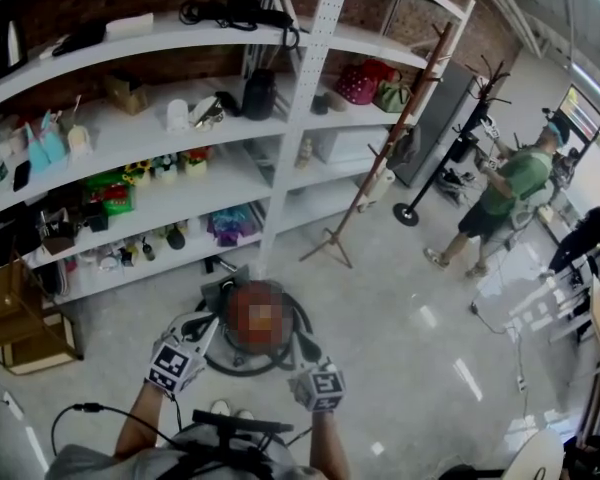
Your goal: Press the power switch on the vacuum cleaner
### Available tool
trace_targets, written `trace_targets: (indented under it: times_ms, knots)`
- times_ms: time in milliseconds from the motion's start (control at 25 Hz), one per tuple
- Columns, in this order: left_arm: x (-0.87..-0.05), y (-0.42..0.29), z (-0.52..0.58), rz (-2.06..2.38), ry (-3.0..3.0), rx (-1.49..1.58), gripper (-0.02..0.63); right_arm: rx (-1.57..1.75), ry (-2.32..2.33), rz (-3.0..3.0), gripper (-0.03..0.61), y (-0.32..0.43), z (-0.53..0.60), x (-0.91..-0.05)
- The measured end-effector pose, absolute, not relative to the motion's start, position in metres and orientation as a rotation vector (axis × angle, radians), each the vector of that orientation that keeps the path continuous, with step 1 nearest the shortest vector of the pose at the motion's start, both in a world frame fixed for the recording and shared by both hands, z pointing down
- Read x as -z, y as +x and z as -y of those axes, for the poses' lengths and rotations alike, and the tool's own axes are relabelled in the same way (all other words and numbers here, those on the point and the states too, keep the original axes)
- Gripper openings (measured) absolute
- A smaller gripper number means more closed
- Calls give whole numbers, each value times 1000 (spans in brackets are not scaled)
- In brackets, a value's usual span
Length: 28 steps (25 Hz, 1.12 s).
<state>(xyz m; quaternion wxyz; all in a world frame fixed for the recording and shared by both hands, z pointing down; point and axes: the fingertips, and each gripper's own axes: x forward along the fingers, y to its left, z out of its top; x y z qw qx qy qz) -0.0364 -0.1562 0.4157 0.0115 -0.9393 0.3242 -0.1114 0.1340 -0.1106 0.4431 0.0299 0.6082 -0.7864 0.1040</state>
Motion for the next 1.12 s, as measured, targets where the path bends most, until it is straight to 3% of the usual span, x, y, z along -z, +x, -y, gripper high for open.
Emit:
trace_targets:
  times_ms: [1120]
  knots:
    - [-404,-49,166,-1063,-2902,312,-6,-277,1860,2445,8,123,114,-433]
